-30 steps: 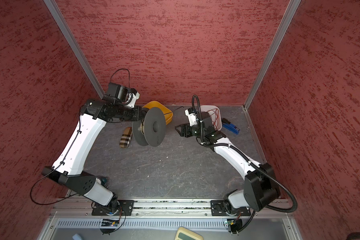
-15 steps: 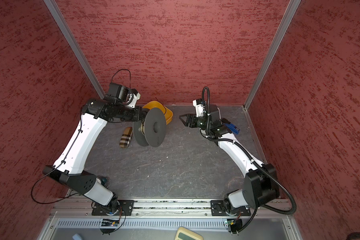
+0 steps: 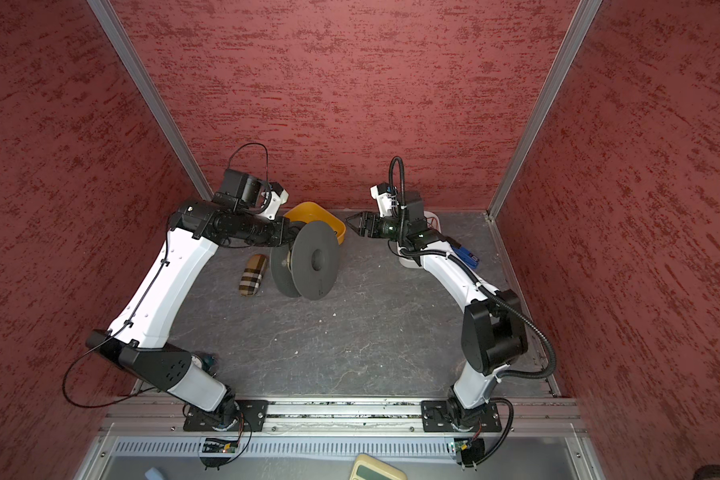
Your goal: Wrap the cables
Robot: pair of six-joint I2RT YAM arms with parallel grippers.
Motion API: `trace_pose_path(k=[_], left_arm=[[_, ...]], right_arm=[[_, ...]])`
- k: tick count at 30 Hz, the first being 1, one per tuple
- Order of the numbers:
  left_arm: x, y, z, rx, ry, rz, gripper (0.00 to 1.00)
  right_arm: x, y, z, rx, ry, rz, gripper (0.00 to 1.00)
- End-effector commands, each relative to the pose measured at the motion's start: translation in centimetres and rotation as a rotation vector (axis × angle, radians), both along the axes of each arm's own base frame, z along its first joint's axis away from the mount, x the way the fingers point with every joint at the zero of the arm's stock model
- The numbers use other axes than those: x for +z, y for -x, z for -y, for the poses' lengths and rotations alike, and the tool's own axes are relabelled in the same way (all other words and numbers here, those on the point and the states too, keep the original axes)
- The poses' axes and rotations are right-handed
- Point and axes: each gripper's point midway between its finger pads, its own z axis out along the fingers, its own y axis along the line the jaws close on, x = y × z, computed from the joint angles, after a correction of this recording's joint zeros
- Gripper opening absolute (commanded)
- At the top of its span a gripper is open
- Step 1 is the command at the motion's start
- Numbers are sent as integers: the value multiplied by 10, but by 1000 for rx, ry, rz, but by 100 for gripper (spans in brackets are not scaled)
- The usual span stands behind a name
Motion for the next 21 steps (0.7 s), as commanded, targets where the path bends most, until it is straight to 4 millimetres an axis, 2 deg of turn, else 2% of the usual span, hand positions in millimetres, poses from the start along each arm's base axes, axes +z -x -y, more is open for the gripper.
trace_pose_path(k=[1,8,13,16,21], left_arm=[[38,4,12,-60,163,84,0],[56,-2,13,-55,360,30,0],[72,-7,9,-31,469,19,0],[69,-10,9,-23,492,0,0],[55,-18,9,11,544,-34,0]], right_arm=[[8,6,1,26,-17,21,77],[3,32,6,115,-89,108,76],[1,34,17,106,-169,72,76],[10,33,21,105,-234,40,74],[24,34,34,127,-372,-55,64]])
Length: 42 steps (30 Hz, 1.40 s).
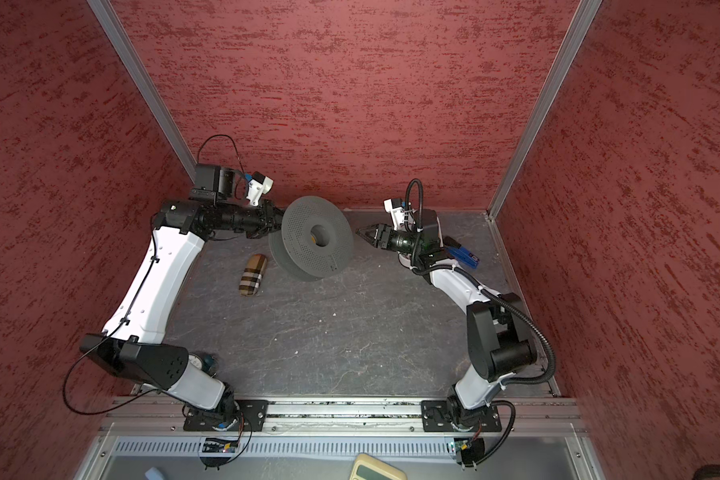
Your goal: Wrap the cables
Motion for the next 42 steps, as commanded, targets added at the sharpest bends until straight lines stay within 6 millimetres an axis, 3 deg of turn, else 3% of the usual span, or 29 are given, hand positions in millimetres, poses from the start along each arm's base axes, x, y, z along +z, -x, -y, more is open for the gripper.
trace_pose_path(k=[1,8,18,24,29,37,42], left_arm=[[24,0,8,-16,124,64,0],[3,-12,12,-6,181,69,0],[-14,-19,25,-43,226,77,0],[-26,-20,36,-59,250,70,0],[-34,-23,47,-83,258,60,0],[-43,-28,58,-97,268,40,0],[-50,-31,60,-96,264,24,0]], right_arm=[[37,13,7,76,-150,-13,63],[47,34,7,223,-286,-121,55],[-5,38,5,232,-219,-313,50],[-9,44,4,258,-232,-332,43],[-6,48,3,312,-292,-348,31],[-5,51,3,361,-348,-374,25],[-4,51,3,364,-356,-374,13]])
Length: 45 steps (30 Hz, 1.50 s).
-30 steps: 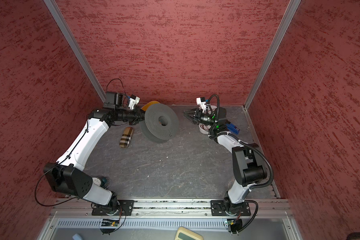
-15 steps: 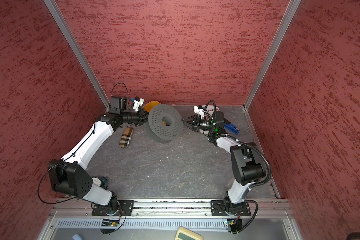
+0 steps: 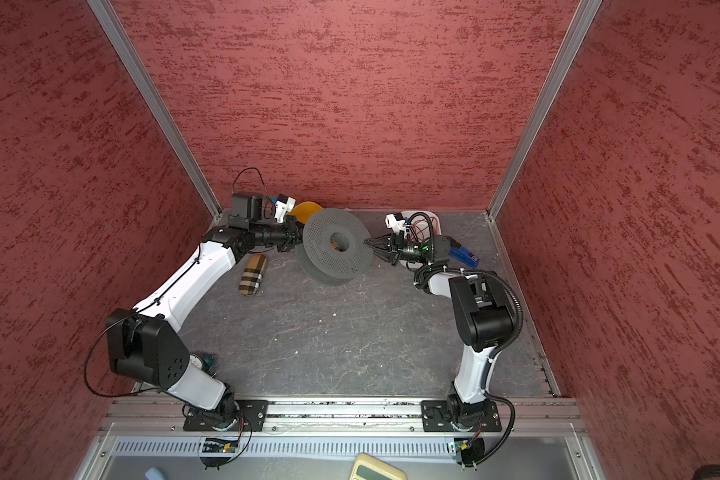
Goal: Wrap the cables
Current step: 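Lower the spool flat onto the table with both grippers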
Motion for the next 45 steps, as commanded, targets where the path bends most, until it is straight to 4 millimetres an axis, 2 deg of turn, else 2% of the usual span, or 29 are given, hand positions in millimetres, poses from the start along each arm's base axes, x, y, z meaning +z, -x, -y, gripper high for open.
trace_pose_path(k=[1,4,8,11,14,17,24,27,29,33,39,45], left_arm=[[26,2,14,-60,64,82,0],[19,0,13,-59,59,63,0],[16,-1,15,-67,63,67,0],[15,-1,18,-75,67,70,0],[12,-2,20,-83,71,61,0],[10,-2,22,-87,74,56,0],[2,-2,15,-73,71,11,0],[-1,1,8,-71,81,-13,7],[-3,2,5,-64,77,-18,14],[-9,8,4,-69,78,-43,19],[-25,16,2,-72,65,-89,24],[-35,19,1,-74,62,-120,28]], right_arm=[[9,10,-3,43,-21,21,12],[12,9,-2,50,-47,9,13],[13,7,-3,54,-46,5,21],[14,7,-3,58,-41,2,32],[15,7,-3,61,-42,5,34],[17,7,-3,62,-45,7,29],[21,4,-2,52,-66,-10,7],[22,0,-1,37,-78,-29,0],[23,-4,0,24,-84,-40,0],[25,-9,1,1,-95,-55,0],[33,-16,2,-23,-116,-59,0],[33,-19,4,-39,-122,-64,0]])
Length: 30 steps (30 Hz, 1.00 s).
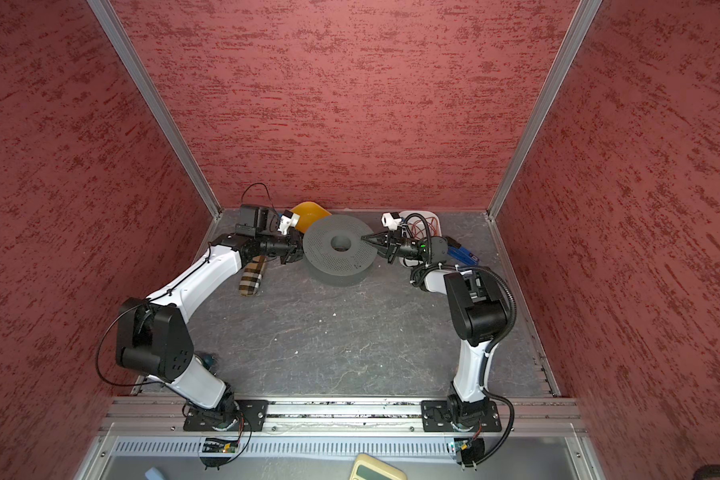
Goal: Wrap the cables
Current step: 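Lower the spool flat onto the table with both grippers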
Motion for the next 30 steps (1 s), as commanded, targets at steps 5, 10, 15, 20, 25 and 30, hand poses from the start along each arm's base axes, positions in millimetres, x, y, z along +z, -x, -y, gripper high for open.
trace_pose_path(k=[5,10,15,20,25,30], left_arm=[[10,10,-4,-26,17,31,42],[5,10,-4,-23,17,20,46],[0,13,-5,-25,8,6,52],[-2,14,-10,-14,-11,-1,66],[-9,15,-19,11,-43,-31,71],[-17,19,-24,24,-62,-53,72]], right_arm=[[25,-8,9,-71,-58,67,0],[24,-7,13,-86,-61,63,0],[21,-8,18,-103,-66,52,0],[14,-10,29,-133,-60,40,0],[-1,-16,43,-188,-22,20,0],[-23,-23,52,-228,4,-10,0]])
